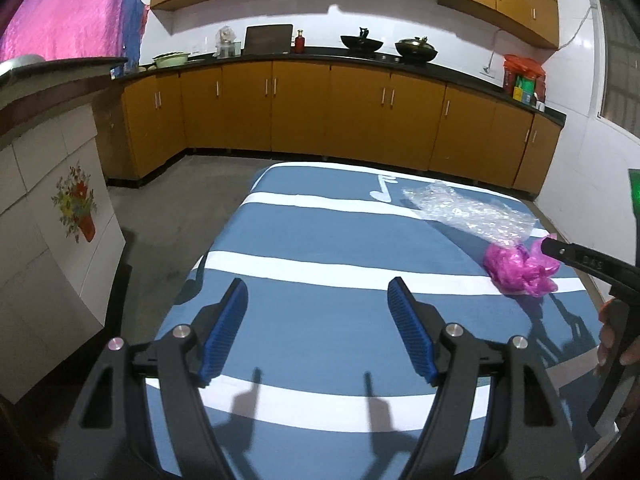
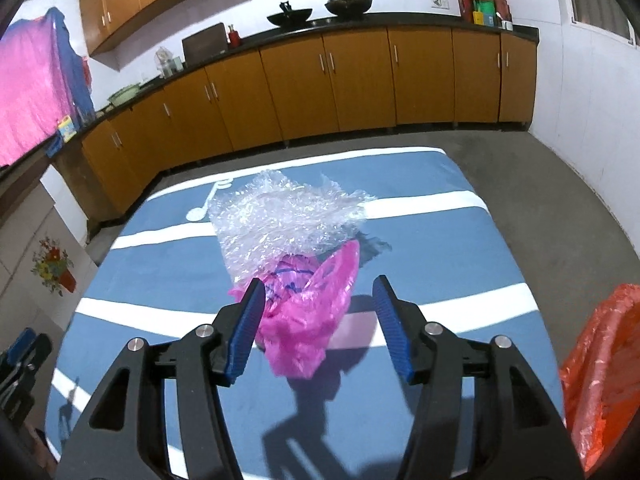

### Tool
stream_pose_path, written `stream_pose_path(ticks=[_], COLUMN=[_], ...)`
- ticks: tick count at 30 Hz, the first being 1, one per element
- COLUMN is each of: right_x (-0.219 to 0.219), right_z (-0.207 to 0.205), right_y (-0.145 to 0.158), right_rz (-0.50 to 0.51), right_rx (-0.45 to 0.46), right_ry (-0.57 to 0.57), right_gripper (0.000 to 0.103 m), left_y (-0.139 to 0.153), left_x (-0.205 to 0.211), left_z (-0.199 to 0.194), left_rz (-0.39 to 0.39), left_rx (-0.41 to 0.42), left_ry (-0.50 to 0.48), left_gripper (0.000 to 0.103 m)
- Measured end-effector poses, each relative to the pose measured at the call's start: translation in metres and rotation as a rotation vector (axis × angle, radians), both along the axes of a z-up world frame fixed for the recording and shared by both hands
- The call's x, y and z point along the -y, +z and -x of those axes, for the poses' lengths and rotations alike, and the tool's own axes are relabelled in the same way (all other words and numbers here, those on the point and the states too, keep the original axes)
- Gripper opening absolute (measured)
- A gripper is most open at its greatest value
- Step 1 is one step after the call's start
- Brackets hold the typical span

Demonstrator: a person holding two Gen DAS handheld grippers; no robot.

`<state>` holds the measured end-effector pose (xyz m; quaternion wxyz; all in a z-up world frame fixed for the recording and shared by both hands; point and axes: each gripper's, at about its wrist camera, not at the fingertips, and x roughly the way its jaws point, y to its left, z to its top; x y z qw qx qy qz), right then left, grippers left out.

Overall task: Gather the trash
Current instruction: 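Return both tools to the table and close the right tool on the pink bag, then lift the pink bag with the right tool while the left tool grasps the clear bubble-wrap bag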

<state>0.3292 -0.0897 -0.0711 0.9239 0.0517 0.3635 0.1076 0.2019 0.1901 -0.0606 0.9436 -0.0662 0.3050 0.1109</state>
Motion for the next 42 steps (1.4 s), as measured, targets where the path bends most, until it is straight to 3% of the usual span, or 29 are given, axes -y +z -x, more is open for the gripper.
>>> stream_pose_path(ticks=[7,10,14,16,25,32,42], right_x=[-0.004,-0.007,-0.007,-0.010,0.006,0.036,0.087], right_z=[-0.007,-0.003,0.003,0.005,0.023,0.039,0.051], right_y=[-0.018,-0.020,-0.017,-0.016,-0.013,-0.011,-0.002], right_rz=[0.000,-0.004,0.002,0.012,0.013,0.020,-0.025], right_rx=[-0.060,-0.062,-0.066,-0.065,-0.066,-0.057,-0.036], right_ry=[0.022,0.043,0.077,0.088,0.095,0.027,-0.103], right_gripper=[0.056,0.044,0.019,0.013,0.011,0.011,0.011], left_y=[-0.006,-0.008,-0.008,-0.008,-0.004,-0.004,-0.002], left_x=[-0.002,-0.001,0.003,0.006,0.019,0.042,0.112], left_z=[-0.004,-0.005,-0.007,-0.007,-0.010,-0.021,-0.091], left_rz=[0.015,0.017,0.025,0.031,0.023,0.018,0.005], left_rx=[-0.011,-0.015,-0.021,-0.021,-0.016,-0.022,-0.022], left_ry=[-0.002,-0.008,-0.018,-0.025,-0.057,-0.106,-0.245], left_gripper=[0.071,0.071,0.071,0.071,0.071,0.071,0.071])
